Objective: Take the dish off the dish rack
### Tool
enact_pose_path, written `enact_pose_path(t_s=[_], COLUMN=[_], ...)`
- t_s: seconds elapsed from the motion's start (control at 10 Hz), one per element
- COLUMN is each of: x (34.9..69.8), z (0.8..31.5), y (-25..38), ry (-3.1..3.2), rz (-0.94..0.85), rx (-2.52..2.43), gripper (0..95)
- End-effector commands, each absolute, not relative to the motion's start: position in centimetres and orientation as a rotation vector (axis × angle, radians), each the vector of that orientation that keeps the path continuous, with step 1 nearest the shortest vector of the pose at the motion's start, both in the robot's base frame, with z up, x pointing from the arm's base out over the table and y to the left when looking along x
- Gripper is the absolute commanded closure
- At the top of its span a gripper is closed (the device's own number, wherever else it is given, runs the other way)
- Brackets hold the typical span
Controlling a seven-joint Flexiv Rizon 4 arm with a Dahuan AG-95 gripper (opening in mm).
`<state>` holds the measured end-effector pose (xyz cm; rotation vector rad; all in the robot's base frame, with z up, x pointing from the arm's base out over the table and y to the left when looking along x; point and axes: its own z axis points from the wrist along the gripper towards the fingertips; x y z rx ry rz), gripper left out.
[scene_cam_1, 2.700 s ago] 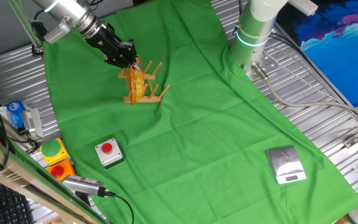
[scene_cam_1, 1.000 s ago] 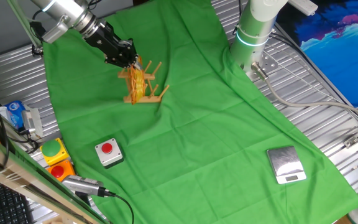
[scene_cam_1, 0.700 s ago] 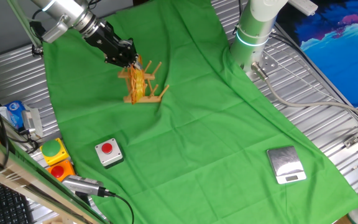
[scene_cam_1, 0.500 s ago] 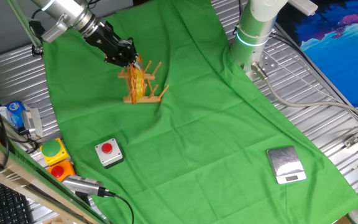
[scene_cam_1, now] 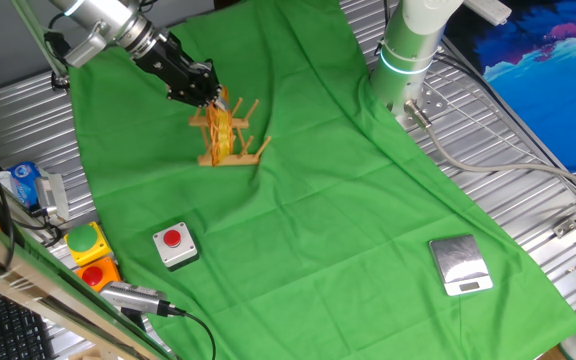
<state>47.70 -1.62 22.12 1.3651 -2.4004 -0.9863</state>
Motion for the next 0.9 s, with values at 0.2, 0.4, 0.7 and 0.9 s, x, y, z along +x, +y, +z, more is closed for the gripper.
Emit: enact_pose_path(t_s=[0.2,0.4,0.7,0.9], x=[47.7,47.7,47.7,47.6], z=[22.6,23.1,23.4,23.8], y=[-1.5,-1.3,-1.3,-1.3], ry=[-2.401,-2.403,-2.405,-2.405], rz=[-0.988,-0.989,-0.994,-0.997], rx=[1.360,1.354,1.349,1.346], gripper=[95.0,95.0,95.0,95.0])
